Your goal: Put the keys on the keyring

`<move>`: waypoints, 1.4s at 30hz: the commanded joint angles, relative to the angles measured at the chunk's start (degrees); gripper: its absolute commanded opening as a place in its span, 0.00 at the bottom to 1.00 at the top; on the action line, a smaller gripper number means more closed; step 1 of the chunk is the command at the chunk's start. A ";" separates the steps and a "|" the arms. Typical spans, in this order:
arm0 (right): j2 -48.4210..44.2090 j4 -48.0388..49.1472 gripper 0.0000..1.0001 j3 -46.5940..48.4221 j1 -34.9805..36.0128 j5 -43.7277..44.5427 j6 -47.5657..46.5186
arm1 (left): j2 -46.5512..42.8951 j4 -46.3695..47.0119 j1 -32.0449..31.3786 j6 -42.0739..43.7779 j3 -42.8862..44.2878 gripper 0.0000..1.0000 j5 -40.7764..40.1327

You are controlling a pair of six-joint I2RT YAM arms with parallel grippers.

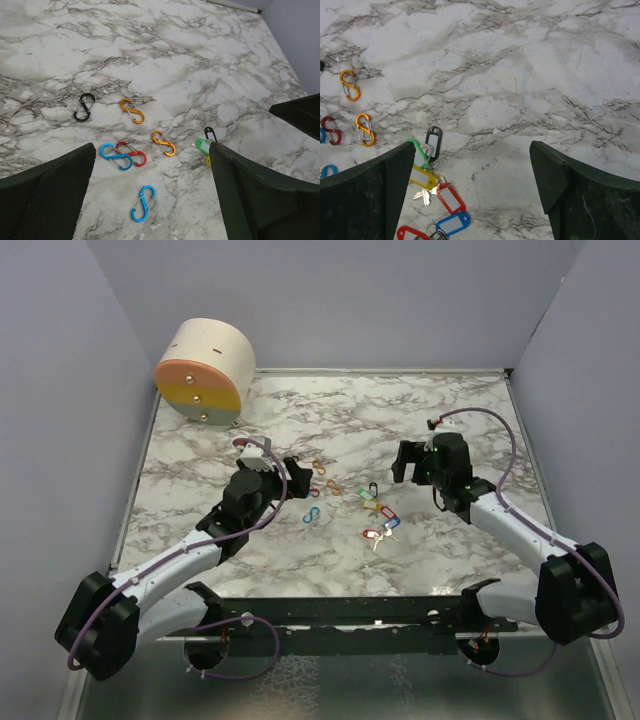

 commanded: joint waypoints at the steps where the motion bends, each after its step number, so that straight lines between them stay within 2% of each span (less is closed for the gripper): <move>1: -1.24 -0.61 1.00 0.28 2.26 11.06 -2.22 | 1.92 2.48 -0.96 4.43 0.44 0.99 0.86; 7: -5.85 6.37 1.00 -5.15 2.26 5.19 -0.20 | -0.93 2.47 -0.98 5.31 -0.72 0.99 6.78; 12: -8.46 -1.70 1.00 -3.35 2.26 8.56 1.53 | -4.39 0.47 -0.96 4.44 -1.45 0.99 3.75; 17: -19.70 -4.34 1.00 -7.94 2.26 6.66 0.53 | -7.53 -0.21 -1.01 2.97 -3.68 0.99 0.83; 21: -27.28 -3.51 1.00 -10.75 2.26 6.69 1.74 | -10.45 -5.56 -1.00 2.31 -3.98 0.99 -2.35; 26: -28.08 -8.77 1.00 -8.91 2.26 3.70 1.90 | -18.73 -15.16 -0.99 -0.04 -4.70 0.97 -6.46; 32: -25.83 -8.28 0.99 -8.85 2.26 -1.01 1.60 | -30.09 -22.29 -1.01 -1.38 -6.77 0.93 -10.22; 36: -23.14 -5.54 0.97 -9.15 2.26 -4.97 1.77 | -28.06 -21.78 -1.05 -0.09 -6.66 0.93 -8.73; 42: -21.20 -5.66 0.95 -8.82 2.25 -6.30 1.54 | -16.19 -19.76 -1.11 1.19 -5.16 0.93 -4.31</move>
